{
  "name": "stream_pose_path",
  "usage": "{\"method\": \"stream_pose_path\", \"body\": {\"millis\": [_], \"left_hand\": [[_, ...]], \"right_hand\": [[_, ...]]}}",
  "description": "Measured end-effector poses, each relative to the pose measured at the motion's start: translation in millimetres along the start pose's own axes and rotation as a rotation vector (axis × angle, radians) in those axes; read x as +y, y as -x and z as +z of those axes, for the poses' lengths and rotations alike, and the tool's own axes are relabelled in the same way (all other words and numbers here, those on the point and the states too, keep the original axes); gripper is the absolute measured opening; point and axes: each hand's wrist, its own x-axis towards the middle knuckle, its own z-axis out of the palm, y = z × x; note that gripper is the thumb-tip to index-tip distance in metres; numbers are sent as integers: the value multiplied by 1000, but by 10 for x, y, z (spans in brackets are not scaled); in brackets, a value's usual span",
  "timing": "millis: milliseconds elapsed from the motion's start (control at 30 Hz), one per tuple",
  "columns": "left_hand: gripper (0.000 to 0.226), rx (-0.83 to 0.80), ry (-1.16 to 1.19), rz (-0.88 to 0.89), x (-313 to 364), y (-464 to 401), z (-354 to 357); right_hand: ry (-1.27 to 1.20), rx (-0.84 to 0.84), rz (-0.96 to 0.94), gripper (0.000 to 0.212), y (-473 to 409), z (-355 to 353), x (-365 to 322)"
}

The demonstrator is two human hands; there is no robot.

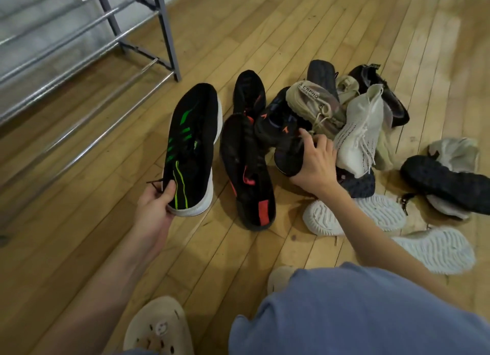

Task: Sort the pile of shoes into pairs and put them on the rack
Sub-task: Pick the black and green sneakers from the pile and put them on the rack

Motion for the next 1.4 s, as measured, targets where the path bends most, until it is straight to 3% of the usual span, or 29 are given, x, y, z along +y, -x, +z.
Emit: {"method": "stream_pose_path", "body": {"millis": [67, 167, 267, 467, 600, 733, 867, 933, 1000, 1067, 1100, 1300, 1400], "left_hand": [[32, 4, 15, -3, 10, -2, 15], [31, -15, 32, -8, 43, 0, 59], [28, -27, 50, -7, 93, 17, 127], [27, -25, 41, 15, 150, 82, 148], [21, -39, 47, 14, 145, 98, 179], [27, -51, 29, 2, 114, 94, 216], [17, -54, 10, -13, 85, 108, 242], [17, -67, 1, -16, 67, 96, 254], [20, -81, 7, -21, 57, 82, 292], [20, -97, 28, -26, 45, 68, 345], [20, -106, 38, -29, 40, 66, 370], [33, -142, 76, 11, 102, 44, 357], [34, -113, 133, 37, 176, 13, 330]], "right_hand": [[-205, 146, -32, 98, 92, -270, -32], [-745, 393, 36, 91, 211, -558, -120], [-1103, 464, 175, 83, 382, -623, -215], [-1200, 502, 363, 93, 723, -359, -189], [-1164, 484, 332, 92, 844, -237, -128], [-1147, 373, 444, 95, 987, -83, -74], [-1368, 268, 610, 96, 1213, -75, 106], [-1398, 196, 680, 89, 1275, -160, 170], [-1282, 174, 711, 60, 1288, -211, 192], [-1170, 238, 800, 29, 1267, -194, 180], [-1148, 284, 829, 23, 1259, -187, 158], [-1273, 757, 750, 34, 1238, -584, -122], [-1366, 806, 686, 29, 1127, -767, -246]]}}
